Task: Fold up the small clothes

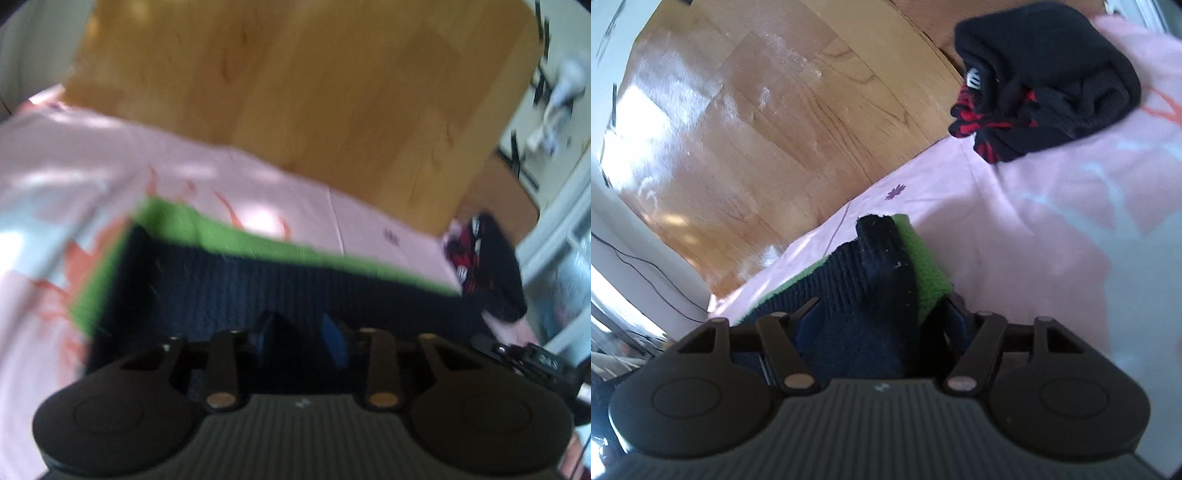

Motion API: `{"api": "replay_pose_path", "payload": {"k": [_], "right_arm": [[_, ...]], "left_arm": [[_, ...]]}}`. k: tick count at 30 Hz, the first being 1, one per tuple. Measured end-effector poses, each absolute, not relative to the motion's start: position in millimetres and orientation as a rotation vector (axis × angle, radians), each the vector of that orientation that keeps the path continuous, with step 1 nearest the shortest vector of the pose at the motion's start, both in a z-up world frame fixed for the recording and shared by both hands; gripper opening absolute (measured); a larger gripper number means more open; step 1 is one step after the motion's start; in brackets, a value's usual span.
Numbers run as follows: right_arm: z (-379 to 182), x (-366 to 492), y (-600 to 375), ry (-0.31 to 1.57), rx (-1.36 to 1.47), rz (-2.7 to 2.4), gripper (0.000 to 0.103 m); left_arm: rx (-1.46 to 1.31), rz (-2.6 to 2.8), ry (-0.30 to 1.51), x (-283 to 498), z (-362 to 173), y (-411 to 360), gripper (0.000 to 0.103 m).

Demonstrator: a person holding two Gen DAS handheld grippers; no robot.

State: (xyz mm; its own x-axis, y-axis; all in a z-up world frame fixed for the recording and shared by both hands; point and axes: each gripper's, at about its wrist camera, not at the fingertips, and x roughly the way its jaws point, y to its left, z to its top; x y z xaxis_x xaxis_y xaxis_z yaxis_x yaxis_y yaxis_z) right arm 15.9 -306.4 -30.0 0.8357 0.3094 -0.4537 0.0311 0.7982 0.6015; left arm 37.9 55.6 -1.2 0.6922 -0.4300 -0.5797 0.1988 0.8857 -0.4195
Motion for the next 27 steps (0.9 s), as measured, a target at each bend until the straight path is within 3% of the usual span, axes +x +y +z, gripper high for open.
{"api": "replay_pose_path", "payload": {"k": [1, 3, 10, 14, 20, 22, 23, 25, 26, 27], "right_arm": [[-30.7, 18.2, -302.2, 0.599, 0.623, 0.158, 0.029], [-32.8, 17.3, -300.3, 0.616, 0.656, 0.168, 0.026], [45.1, 6.5, -251.6, 0.502, 0.591, 0.369, 0.025], [81.6, 14.7, -174.0, 0.494, 0.457, 0.543, 0.025], [37.1, 50.2, -43.5, 0.666, 0.234, 0.675, 0.026], [5.0, 64.4, -12.4, 0.749, 0.15, 0.674, 0.028], [-3.4, 59.3, -3.7, 0.692, 0.108, 0.714, 0.031], [3.6, 42.5, 8.8, 0.641, -0.012, 0.749, 0.06], [10.1, 32.1, 10.1, 0.632, -0.05, 0.815, 0.082], [15.3, 21.5, 6.4, 0.611, -0.061, 0.879, 0.084]], "left_arm": [[-0.313, -0.346, 0.69, 35.4, -3.7, 50.8, 0.027], [-0.231, -0.329, 0.673, 34.7, -2.3, 40.9, 0.027], [-0.354, -0.382, 0.704, 35.9, 10.2, 72.0, 0.028], [-0.523, -0.29, 0.576, 16.1, 26.9, 142.5, 0.031], [-0.642, -0.092, 0.458, -26.5, 40.2, 229.3, 0.032], [-0.649, -0.089, 0.459, -31.7, 38.1, 234.0, 0.039], [-0.644, -0.098, 0.467, -32.2, 36.8, 232.6, 0.041], [-0.628, -0.124, 0.481, -29.0, 34.6, 224.8, 0.049], [-0.619, -0.145, 0.49, -25.1, 34.0, 218.6, 0.05], [-0.613, -0.168, 0.496, -21.0, 33.3, 212.7, 0.052]]}}
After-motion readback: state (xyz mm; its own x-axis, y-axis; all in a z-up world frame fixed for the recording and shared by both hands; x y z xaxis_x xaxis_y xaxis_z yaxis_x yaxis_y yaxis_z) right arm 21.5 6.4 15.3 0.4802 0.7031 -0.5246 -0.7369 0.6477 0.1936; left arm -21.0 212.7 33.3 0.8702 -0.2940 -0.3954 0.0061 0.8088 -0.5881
